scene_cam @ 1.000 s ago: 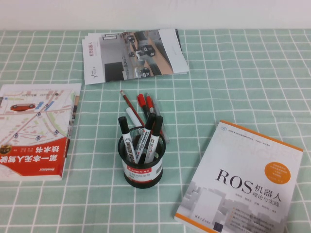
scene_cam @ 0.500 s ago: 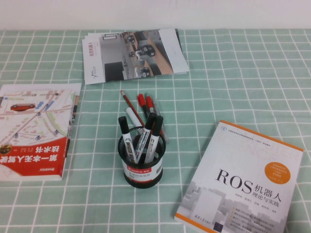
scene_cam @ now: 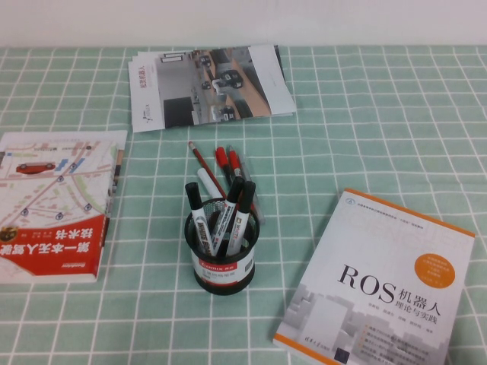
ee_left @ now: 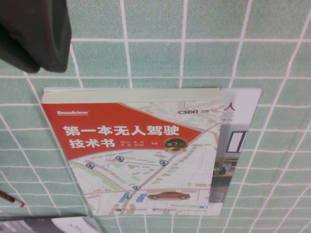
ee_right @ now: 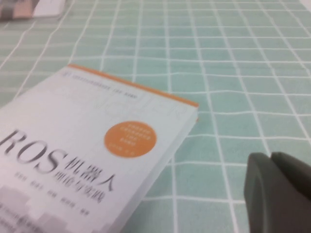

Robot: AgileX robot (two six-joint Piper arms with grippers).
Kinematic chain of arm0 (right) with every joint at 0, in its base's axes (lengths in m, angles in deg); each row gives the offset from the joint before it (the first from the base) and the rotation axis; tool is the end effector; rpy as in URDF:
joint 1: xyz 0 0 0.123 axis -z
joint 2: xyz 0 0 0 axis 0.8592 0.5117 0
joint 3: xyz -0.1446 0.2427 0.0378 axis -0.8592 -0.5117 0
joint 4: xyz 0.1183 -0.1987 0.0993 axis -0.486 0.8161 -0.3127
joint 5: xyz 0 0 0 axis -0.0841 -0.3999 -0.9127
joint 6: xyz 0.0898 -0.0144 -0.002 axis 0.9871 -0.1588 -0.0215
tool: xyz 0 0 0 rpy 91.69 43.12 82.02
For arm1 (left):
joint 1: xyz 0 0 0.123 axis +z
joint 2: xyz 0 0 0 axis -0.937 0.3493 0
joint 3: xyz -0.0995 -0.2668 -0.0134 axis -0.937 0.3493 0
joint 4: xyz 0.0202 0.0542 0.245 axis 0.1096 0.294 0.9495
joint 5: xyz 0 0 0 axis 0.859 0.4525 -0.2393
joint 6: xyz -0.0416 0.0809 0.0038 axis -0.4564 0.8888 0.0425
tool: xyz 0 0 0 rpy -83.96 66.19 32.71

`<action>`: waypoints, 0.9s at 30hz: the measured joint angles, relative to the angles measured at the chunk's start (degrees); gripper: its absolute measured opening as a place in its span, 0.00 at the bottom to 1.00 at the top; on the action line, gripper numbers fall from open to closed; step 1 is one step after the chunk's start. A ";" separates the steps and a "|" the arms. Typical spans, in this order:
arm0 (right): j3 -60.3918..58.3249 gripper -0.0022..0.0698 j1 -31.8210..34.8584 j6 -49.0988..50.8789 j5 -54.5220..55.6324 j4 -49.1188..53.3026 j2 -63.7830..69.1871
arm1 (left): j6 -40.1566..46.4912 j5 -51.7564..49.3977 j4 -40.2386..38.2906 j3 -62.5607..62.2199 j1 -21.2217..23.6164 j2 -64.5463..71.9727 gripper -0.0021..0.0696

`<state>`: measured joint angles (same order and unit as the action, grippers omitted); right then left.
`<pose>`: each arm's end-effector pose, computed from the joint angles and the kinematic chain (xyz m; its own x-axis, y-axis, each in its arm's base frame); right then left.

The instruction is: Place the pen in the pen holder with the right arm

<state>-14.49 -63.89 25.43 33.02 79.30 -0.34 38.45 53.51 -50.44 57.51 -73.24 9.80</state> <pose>0.0533 0.0013 0.1741 -0.2721 0.0011 -0.9623 -0.0443 0.9989 0.0137 0.0521 -0.0037 0.1719 -0.3000 0.0230 -0.9537 0.0700 0.9975 0.0020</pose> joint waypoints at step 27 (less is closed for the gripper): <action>0.00 0.00 0.00 -7.15 -0.39 -7.11 0.00 | 0.00 0.00 0.00 0.00 0.00 0.00 0.02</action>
